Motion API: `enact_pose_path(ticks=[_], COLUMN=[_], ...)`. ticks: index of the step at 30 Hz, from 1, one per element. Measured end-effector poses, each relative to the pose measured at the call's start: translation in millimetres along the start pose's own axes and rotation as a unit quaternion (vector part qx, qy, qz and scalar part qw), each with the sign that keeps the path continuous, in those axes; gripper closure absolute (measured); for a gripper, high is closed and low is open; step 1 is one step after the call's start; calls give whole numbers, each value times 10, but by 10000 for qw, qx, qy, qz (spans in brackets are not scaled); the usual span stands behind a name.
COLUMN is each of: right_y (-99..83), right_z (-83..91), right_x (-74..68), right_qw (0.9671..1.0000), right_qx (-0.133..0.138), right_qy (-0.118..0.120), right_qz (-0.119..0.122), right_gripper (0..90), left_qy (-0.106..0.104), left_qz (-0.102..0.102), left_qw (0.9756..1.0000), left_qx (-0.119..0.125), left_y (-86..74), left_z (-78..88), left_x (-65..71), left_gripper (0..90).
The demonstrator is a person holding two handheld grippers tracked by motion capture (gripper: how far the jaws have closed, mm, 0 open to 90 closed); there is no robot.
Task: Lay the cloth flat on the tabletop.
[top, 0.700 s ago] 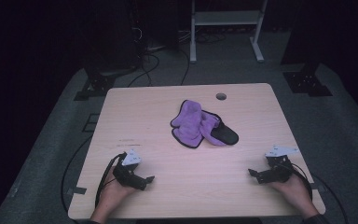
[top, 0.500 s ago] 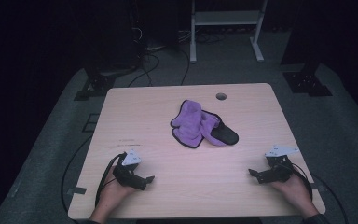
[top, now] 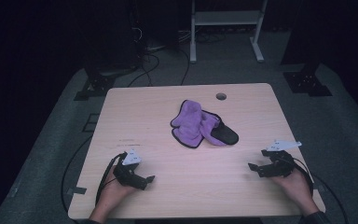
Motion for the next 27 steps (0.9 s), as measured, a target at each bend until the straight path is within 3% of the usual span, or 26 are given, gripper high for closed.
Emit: enact_pose_path(ticks=[2, 14, 27], right_y=[57, 412, 706], right_z=[-5, -202, -651], right_x=[-19, -212, -459], right_qw=[9999, 9985, 9967], right_qx=[68, 210, 194], right_qy=[103, 459, 696], right_qz=[5, 196, 362], right_gripper=[218, 325, 383], left_qy=[0, -9, -4], left_qz=[-3, -5, -5], left_qw=[10000, 10000, 10000], left_qx=[-1, -15, -7], left_y=[0, -2, -2], left_z=[0, 1, 0], left_x=[0, 0, 0], left_gripper=[0, 0, 0])
Point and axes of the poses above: each handheld gripper's, and its own axes: z roughly backward along the jaws, y roughly out of its top, x roughly to its right, the point moved 5 cm from there along -z, roughly forward along the jaws, and after that the axes turned 14 degrees about -z, right-handed, at the moved point
